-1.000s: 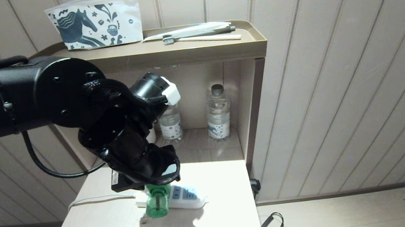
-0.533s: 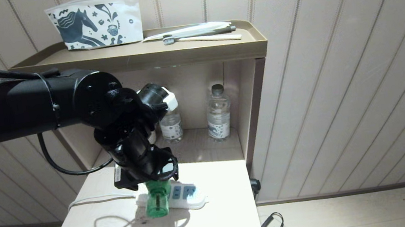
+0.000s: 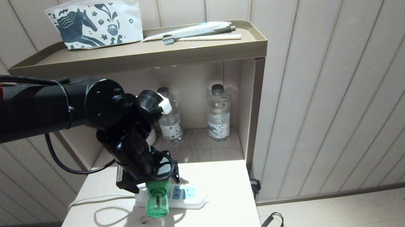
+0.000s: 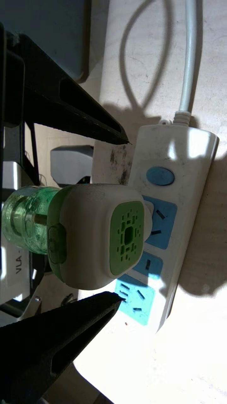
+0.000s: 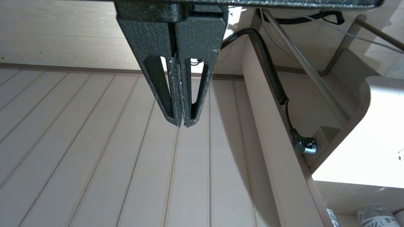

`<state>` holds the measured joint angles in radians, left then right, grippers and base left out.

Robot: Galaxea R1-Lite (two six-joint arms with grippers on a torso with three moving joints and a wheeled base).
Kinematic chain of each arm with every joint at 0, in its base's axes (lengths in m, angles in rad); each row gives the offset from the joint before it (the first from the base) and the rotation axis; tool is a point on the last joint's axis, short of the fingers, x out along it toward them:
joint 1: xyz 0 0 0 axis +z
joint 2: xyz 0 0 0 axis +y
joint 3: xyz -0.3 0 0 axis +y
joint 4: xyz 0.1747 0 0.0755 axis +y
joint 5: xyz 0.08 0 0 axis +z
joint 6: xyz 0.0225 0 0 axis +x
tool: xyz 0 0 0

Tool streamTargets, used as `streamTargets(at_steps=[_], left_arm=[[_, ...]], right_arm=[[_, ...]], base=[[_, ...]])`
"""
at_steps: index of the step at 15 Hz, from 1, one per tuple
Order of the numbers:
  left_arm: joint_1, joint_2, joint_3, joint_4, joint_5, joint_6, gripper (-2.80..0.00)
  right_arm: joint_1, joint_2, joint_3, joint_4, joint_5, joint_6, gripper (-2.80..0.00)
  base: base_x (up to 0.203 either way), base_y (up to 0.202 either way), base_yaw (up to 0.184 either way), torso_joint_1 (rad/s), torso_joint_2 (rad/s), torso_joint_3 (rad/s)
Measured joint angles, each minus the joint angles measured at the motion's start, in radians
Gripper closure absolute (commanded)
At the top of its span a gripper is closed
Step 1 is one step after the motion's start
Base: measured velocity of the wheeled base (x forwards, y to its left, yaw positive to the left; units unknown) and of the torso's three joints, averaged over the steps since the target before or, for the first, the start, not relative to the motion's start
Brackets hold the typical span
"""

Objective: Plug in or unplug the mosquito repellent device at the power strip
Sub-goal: Hold the socket with your right hand and unplug it with your left hand

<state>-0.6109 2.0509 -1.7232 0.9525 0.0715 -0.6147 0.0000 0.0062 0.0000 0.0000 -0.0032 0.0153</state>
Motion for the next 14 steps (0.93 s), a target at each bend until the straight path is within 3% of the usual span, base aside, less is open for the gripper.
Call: streamTargets(at_steps=[6, 11, 12, 14], left_arm=[[-0.001, 0.026, 0.001, 0.001, 0.005, 0.127, -2.8], [-0.001, 0.046, -0.027, 0.011, 0.042, 0.141, -2.8], [-0.002, 0.052, -0.035, 0.013, 0.05, 0.14, 0.0], [-0.004, 0.058, -0.04, 0.013, 0.058, 0.141, 0.0]], right_arm=[[0.0, 0.0, 0.0, 0.0, 0.0, 0.0, 0.0], [-0.001, 0.0, 0.0, 0.0, 0.0, 0.0, 0.0], [0.0, 0.0, 0.0, 0.0, 0.0, 0.0, 0.0], [0.0, 0.0, 0.0, 0.0, 0.0, 0.0, 0.0]], base=[[0.0, 0.0, 0.0, 0.0, 0.0, 0.0], [0.0, 0.0, 0.0, 0.0, 0.0, 0.0], [0.0, 0.0, 0.0, 0.0, 0.0, 0.0], [0.0, 0.0, 0.0, 0.0, 0.0, 0.0]])
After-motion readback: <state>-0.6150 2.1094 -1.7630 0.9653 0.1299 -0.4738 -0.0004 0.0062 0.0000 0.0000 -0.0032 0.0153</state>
